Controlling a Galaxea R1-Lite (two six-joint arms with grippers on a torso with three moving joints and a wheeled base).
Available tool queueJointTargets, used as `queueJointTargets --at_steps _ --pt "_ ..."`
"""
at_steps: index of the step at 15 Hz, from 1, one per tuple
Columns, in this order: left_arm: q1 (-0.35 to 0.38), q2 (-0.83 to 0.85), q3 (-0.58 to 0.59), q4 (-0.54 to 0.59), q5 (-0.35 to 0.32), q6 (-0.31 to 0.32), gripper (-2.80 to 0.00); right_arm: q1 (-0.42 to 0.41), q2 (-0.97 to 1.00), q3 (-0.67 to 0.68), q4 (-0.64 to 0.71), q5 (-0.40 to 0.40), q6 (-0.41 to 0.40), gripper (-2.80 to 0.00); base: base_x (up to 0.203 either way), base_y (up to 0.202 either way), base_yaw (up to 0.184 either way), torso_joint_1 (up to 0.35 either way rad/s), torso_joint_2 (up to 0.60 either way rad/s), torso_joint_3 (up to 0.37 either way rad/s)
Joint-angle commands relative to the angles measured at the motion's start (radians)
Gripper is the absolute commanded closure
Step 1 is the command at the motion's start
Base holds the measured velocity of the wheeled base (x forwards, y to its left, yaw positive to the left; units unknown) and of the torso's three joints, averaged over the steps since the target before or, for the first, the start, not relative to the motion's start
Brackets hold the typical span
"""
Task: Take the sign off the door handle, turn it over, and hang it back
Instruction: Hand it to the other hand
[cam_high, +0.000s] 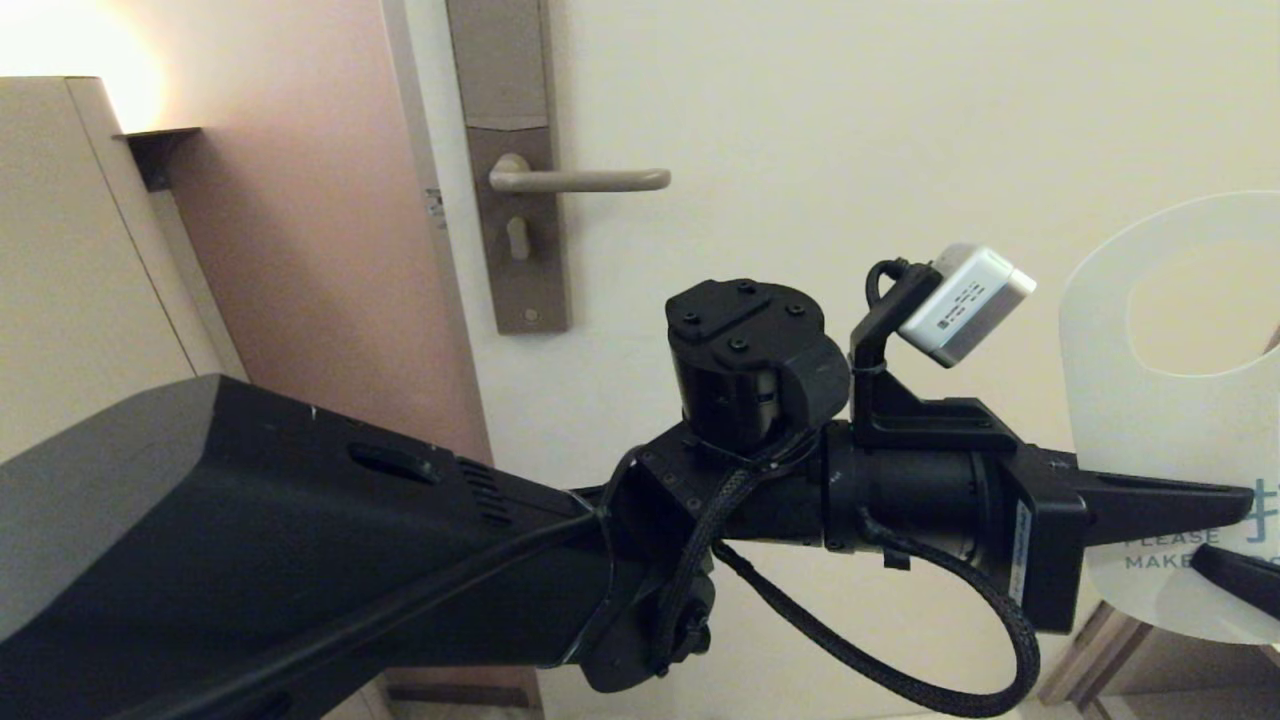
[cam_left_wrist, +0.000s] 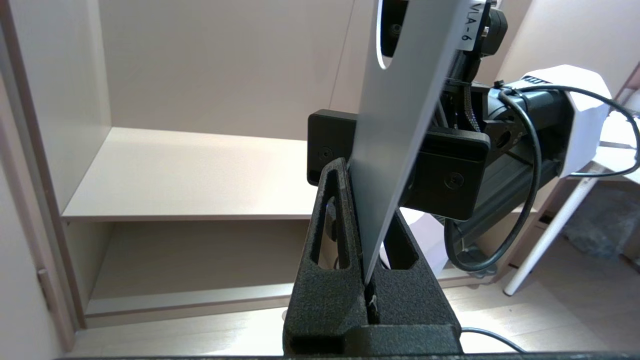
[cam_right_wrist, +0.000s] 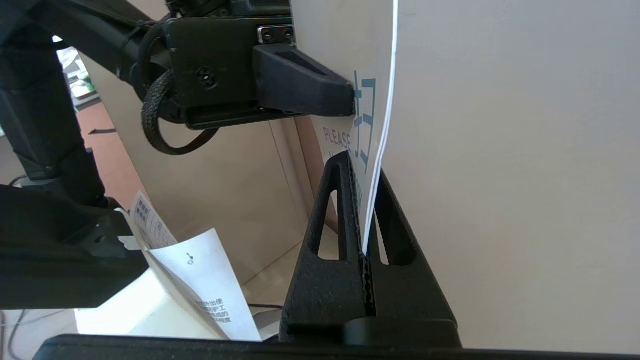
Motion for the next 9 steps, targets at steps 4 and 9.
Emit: queueJointTargets --at_steps 4,9 --pt "0.000 -0.002 0.002 -0.006 -0.006 -0.003 0.00 0.000 0.003 -0.003 -0.002 0.002 0.001 0.00 0.000 0.000 0.000 0.000 0.00 0.000" --pt "0.000 -0.002 0.006 -0.006 -0.006 -0.003 0.00 0.000 0.005 -0.003 -0.002 0.002 0.001 0.00 0.000 0.000 0.000 0.000 0.00 0.000"
